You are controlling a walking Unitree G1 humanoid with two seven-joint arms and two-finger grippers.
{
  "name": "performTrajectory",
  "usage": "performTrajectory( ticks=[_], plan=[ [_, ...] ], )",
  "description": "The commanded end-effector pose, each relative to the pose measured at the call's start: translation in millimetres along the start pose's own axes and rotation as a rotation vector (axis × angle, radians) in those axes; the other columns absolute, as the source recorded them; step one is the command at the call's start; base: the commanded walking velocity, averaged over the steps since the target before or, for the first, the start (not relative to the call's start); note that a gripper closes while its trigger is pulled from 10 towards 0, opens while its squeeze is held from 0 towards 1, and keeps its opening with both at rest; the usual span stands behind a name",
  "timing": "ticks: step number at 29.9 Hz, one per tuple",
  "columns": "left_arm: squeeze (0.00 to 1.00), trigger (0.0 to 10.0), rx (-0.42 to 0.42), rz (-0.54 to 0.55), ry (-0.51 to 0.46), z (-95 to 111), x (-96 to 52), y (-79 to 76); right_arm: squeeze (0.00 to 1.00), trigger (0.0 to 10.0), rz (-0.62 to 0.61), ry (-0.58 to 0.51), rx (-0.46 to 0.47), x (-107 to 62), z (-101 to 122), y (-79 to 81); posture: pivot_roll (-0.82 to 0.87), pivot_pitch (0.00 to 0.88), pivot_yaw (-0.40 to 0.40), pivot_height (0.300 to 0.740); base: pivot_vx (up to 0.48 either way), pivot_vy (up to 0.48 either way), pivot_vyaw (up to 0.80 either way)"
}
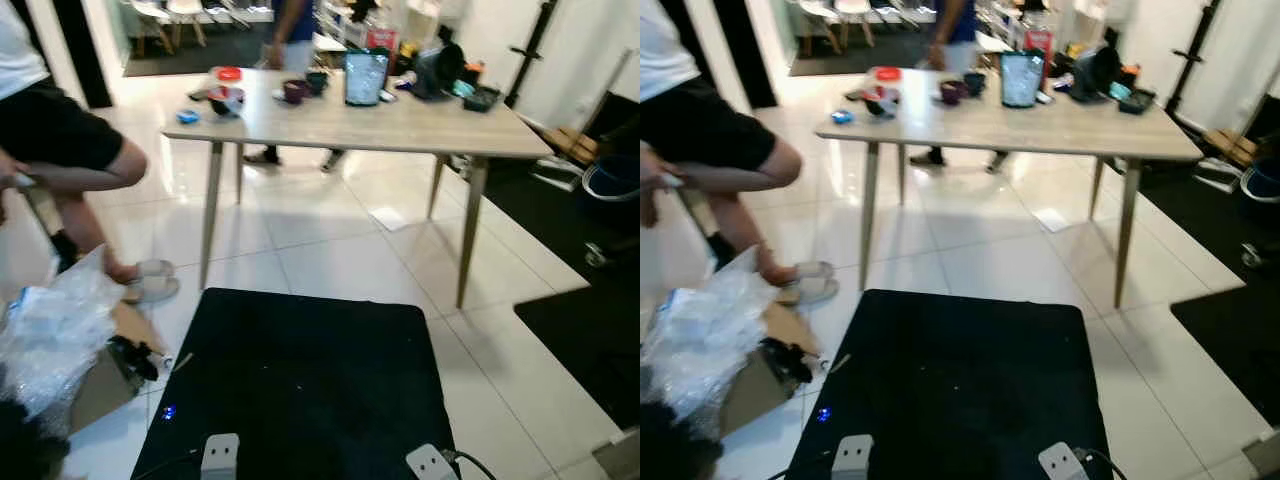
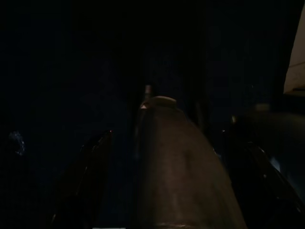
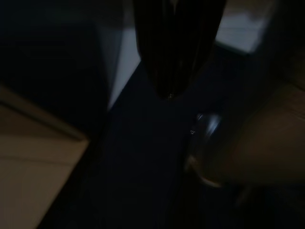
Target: Restocking fridge
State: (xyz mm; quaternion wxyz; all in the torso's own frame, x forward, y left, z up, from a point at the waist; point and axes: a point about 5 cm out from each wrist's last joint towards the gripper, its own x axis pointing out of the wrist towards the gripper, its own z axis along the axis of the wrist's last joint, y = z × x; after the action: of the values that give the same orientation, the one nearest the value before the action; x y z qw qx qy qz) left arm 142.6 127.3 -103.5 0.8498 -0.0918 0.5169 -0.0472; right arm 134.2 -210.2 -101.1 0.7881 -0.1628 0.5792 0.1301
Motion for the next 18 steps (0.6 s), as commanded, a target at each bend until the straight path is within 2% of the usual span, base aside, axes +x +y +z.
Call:
performTrajectory(
  ticks=[1, 11, 16, 18],
  plan=[
    [0.00, 10.0, -0.003, -0.002, 0.021, -4.9, 0.1, -3.3, 0.00, 10.0, -0.004, -0.004, -0.001, 0.1, 3.0, -0.5, 0.01, 0.000, -0.025, 0.740, 0.244, 0.000, 0.00],
    [0.00, 10.0, -0.005, -0.006, 0.026, -6.1, 0.0, -3.6, 0.00, 10.0, -0.005, 0.002, -0.005, 0.1, 2.0, -0.3, 0.01, 0.000, -0.028, 0.740, 0.243, 0.000, 0.00],
    [0.00, 10.0, -0.002, -0.007, 0.028, -6.2, 0.0, -3.5, 0.00, 10.0, -0.005, 0.001, -0.004, 0.1, 2.0, -0.3, 0.01, 0.000, -0.028, 0.740, 0.000, 0.000, 0.00],
    [0.00, 10.0, -0.001, -0.006, 0.027, -6.1, 0.0, -3.5, 0.00, 10.0, -0.005, 0.001, -0.005, 0.1, 2.0, -0.3, 0.01, 0.000, -0.028, 0.740, 0.287, 0.000, 0.00]
  ],
)
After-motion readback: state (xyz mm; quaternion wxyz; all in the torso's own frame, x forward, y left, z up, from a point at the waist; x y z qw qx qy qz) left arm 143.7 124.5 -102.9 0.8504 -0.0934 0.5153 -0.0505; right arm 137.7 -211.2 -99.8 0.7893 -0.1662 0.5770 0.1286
